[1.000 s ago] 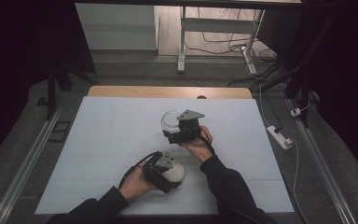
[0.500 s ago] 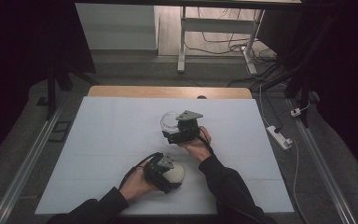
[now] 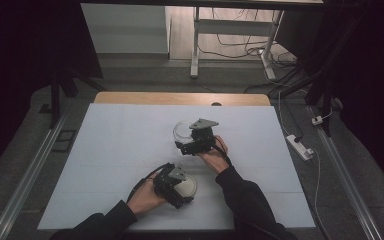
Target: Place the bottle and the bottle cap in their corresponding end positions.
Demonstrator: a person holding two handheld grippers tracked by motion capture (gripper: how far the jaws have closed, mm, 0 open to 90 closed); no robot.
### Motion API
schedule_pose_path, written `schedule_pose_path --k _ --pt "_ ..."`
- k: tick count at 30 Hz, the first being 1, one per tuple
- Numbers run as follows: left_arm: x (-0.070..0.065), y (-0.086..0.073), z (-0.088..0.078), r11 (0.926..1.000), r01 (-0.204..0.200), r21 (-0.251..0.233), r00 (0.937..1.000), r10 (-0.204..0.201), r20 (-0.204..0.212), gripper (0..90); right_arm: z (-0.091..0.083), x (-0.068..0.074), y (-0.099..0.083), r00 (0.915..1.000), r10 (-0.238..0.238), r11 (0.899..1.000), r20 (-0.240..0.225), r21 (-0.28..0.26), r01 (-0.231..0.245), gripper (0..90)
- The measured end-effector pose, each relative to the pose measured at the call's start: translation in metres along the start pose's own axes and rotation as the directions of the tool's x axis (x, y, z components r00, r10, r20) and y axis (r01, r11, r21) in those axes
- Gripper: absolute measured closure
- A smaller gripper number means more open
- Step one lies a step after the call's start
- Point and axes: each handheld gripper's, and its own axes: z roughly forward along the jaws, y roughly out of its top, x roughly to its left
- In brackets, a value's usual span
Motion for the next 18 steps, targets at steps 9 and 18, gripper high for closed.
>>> schedule_pose_path --k 9,18 --pt "0.006 -0.005 -0.007 0.9972 0.045 -0.060 0.9988 -0.044 0.022 0.0 -0.006 -0.002 0.003 0.9991 0.022 1.000 -0.037 -0.013 -0.022 0.8" --pt "0.011 -0.008 -0.020 0.9884 0.107 -0.108 0.9934 -0.102 0.051 0.0 -0.008 -0.002 0.001 0.9984 0.036 0.999 -0.043 0.021 -0.035 0.0"
